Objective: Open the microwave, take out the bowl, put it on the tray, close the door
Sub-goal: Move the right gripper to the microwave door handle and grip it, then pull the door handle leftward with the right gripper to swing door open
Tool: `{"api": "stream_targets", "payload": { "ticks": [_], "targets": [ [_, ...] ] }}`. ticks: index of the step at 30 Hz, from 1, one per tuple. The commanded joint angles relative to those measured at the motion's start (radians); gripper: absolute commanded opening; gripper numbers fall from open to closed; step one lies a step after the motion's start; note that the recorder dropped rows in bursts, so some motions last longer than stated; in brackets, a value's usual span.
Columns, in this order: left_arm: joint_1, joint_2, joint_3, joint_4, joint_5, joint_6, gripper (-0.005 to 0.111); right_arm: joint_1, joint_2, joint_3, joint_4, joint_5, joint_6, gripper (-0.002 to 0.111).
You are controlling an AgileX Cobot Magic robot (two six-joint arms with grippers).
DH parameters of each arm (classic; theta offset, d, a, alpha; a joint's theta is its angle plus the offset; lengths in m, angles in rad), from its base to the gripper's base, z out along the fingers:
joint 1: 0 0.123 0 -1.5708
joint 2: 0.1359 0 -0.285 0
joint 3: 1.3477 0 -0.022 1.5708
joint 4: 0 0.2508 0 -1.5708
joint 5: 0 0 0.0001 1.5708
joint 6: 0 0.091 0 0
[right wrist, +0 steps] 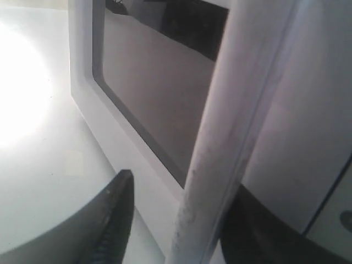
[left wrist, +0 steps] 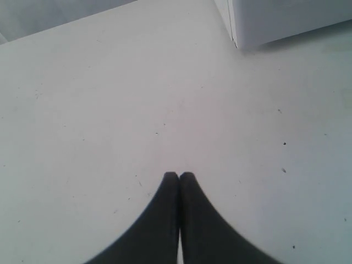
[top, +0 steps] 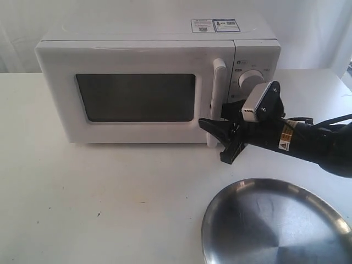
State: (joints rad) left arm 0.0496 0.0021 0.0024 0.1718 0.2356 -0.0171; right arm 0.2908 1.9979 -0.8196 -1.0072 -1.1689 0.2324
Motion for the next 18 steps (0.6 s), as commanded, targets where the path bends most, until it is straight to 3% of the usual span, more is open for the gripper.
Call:
{"api": "stream_targets", "payload": {
  "ticks": [1,12,18],
  "targets": [
    [-0.002,-0.002,-0.002,-0.006,0.0,-0.004,0.0,0.03,0.005,-0.047,-0.201,-0.052,-0.187,0.0],
    [-0.002,-0.002,-0.002,-0.006,0.0,-0.004,0.0,0.03,-0.061,-0.047,-0.376,-0.052,-0.134,0.0],
    [-0.002,-0.002,-0.002,-0.006,0.0,-0.004,0.0,0.028,-0.133,-0.047,-0.364,-0.052,-0.032,0.0]
  ]
}}
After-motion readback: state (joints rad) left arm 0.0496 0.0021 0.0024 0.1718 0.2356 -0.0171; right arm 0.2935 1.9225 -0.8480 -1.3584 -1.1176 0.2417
